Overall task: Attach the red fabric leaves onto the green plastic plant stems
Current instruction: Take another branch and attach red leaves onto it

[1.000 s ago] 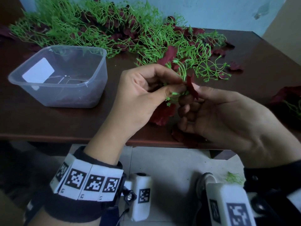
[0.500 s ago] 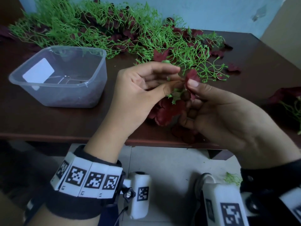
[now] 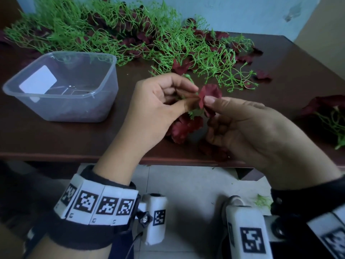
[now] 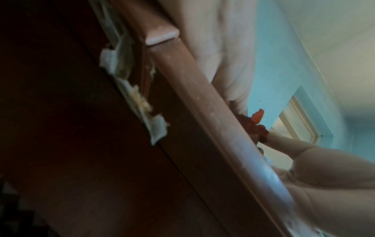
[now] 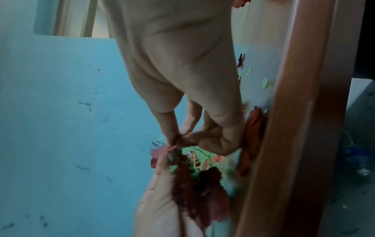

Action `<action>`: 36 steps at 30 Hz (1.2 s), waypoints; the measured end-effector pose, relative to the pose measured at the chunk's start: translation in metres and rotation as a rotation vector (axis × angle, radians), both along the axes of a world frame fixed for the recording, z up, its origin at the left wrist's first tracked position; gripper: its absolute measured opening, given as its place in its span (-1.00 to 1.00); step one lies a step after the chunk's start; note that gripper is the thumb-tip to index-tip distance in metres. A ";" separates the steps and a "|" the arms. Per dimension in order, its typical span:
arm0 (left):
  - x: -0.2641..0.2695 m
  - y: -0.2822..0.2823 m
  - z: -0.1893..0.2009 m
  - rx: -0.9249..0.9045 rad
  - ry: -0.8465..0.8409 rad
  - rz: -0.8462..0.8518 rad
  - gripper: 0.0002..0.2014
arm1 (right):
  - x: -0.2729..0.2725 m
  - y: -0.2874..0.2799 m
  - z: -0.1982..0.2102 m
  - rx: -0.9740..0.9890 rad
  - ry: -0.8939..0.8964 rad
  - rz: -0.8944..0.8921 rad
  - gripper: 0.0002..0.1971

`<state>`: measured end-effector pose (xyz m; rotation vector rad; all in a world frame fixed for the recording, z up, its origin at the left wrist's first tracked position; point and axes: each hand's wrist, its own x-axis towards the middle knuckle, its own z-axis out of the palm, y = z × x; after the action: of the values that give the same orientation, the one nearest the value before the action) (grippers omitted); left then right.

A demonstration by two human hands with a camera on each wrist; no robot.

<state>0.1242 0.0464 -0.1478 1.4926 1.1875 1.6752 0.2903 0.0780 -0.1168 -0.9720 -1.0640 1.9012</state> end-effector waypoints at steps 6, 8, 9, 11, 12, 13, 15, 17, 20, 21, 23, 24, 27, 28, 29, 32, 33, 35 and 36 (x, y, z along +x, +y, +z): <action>-0.002 0.004 -0.001 0.039 -0.009 0.151 -0.68 | 0.001 0.003 0.000 0.317 -0.124 -0.146 -0.92; -0.006 0.006 -0.002 0.046 -0.032 0.215 -0.69 | 0.007 0.004 -0.001 0.498 -0.331 -0.190 -0.87; -0.008 0.006 -0.002 0.051 -0.044 0.248 -0.71 | 0.011 0.003 -0.001 0.603 -0.440 -0.179 -0.87; -0.008 0.006 -0.003 0.063 -0.051 0.294 -0.70 | 0.017 -0.002 -0.002 0.810 -0.665 -0.080 -0.88; -0.007 0.005 -0.003 0.069 -0.040 0.308 -0.70 | 0.018 -0.004 -0.003 0.885 -0.803 -0.012 -0.82; -0.006 0.005 -0.003 0.075 -0.021 0.320 -0.70 | 0.020 -0.004 -0.005 0.935 -0.941 0.054 -0.76; -0.004 0.004 -0.002 0.086 0.012 0.334 -0.70 | 0.020 -0.003 -0.008 0.963 -1.085 0.106 -0.79; -0.002 0.003 -0.002 0.102 0.039 0.353 -0.71 | 0.019 0.001 -0.012 0.953 -1.083 0.070 -0.91; -0.001 0.002 -0.002 0.124 0.125 0.415 -0.75 | 0.019 0.007 -0.015 0.944 -1.012 -0.032 -0.92; -0.002 0.002 -0.002 0.124 0.150 0.436 -0.76 | 0.019 0.008 -0.016 0.933 -0.976 -0.076 -0.91; -0.002 0.001 -0.003 0.128 0.216 0.476 -0.79 | 0.018 0.011 -0.017 0.865 -0.862 -0.161 -0.90; -0.002 0.001 -0.003 0.131 0.241 0.494 -0.80 | 0.018 0.011 -0.017 0.821 -0.790 -0.192 -0.90; -0.002 -0.001 -0.003 0.145 0.276 0.545 -0.80 | 0.017 0.009 -0.009 0.714 -0.570 -0.264 -0.94; -0.003 -0.001 -0.003 0.148 0.283 0.556 -0.80 | 0.018 0.009 -0.007 0.685 -0.523 -0.292 -0.94; -0.003 -0.001 -0.003 0.148 0.287 0.556 -0.81 | 0.019 0.009 -0.005 0.654 -0.498 -0.327 -0.90; 0.000 0.000 -0.002 0.117 0.284 0.483 -0.84 | 0.023 0.013 -0.002 0.505 -0.400 -0.422 -0.84; 0.001 0.000 -0.002 0.098 0.282 0.450 -0.84 | 0.025 0.014 -0.001 0.470 -0.374 -0.424 -0.88; 0.003 0.000 0.001 0.069 0.285 0.404 -0.78 | 0.028 0.014 0.000 0.485 -0.443 -0.399 -0.84; 0.002 0.000 0.001 0.059 0.293 0.392 -0.74 | 0.031 0.014 0.000 0.507 -0.488 -0.380 -0.83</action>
<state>0.1264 0.0463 -0.1467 1.6636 1.6912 1.7907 0.3213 0.0919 -0.1171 -1.2498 -1.4257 1.0323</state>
